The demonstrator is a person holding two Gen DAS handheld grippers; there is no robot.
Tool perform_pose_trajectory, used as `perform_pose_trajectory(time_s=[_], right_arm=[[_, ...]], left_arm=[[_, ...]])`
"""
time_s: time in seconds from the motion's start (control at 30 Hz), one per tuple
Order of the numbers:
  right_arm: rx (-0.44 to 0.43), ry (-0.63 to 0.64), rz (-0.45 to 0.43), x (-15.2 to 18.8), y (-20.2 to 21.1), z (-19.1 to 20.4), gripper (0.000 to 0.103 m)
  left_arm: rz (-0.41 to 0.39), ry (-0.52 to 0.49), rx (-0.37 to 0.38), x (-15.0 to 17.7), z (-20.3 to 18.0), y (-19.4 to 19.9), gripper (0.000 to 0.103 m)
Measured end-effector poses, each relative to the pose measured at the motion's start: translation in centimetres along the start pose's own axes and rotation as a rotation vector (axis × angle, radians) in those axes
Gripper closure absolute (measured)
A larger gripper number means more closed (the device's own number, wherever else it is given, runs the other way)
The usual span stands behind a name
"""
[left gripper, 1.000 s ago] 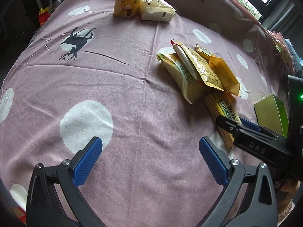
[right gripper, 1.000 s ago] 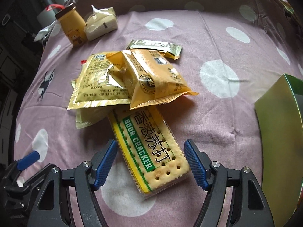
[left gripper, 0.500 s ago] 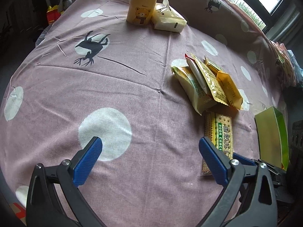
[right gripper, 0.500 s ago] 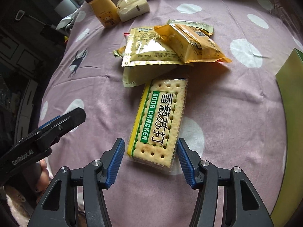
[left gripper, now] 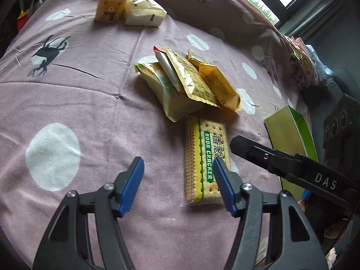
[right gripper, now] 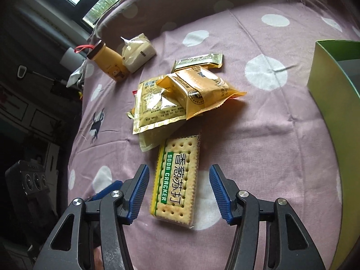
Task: Organize snacks
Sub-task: 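Grasp the soda cracker pack with the right tool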
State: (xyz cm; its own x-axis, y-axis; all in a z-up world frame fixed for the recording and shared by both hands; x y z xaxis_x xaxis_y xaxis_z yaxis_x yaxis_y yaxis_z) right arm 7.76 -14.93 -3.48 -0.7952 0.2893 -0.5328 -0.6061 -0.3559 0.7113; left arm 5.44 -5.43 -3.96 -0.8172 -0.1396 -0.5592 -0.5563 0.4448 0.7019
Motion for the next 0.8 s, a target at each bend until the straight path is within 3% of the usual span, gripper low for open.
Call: perform_pose_trajectory(time_s=[0.1,0.17,0.23,0.4,0.63,0.8], right_arm=[[0.039,0.007,0.012,0.3,-0.9,-0.2,0.061],[0.044,-0.009,0.026,0.5,-1.5,-0.4,0.068],[0.037,-0.026,0.035,0.6,-1.9,-0.6,0.069],[0.040,-0.017,0.068,1.3,-2.7,-0.6,0.069],[0.031,-0.020,0.070,1.3,-2.9,-0.7,0.069],[0.028,-0.023,0.070,1.4,-3.0,-0.8,0.069]], left_arm=[[0.024,-0.002,0.040,0.6,-0.8,-0.9,0.067],[0.037,-0.003,0.056,0.9,-1.1,-1.3,0.070],[0.043,-0.015,0.073,1.1,-1.6,-1.5,0.076],[0.044,-0.071,0.068,1.5,-2.3,-1.8,0.075],[0.080,0.013,0.119,1.4,-1.5,-2.3,0.072],[0.060,-0.018,0.102,1.6,-1.9,-1.9,0.072]])
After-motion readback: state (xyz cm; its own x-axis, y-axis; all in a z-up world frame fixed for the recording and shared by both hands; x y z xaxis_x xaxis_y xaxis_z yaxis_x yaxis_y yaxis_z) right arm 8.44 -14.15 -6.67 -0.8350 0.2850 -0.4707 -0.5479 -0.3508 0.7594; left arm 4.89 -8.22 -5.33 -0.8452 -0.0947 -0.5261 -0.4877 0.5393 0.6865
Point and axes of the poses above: each gripper's, at about its wrist camera, not at the fingertips, and y roughly against the way its jaws point, z to its left, x to its underside, the point moved 9 cm from there along -y, roughly the way its jaws point, and after that the axes turned 9 degrees about -z, right-handed, at the moved point
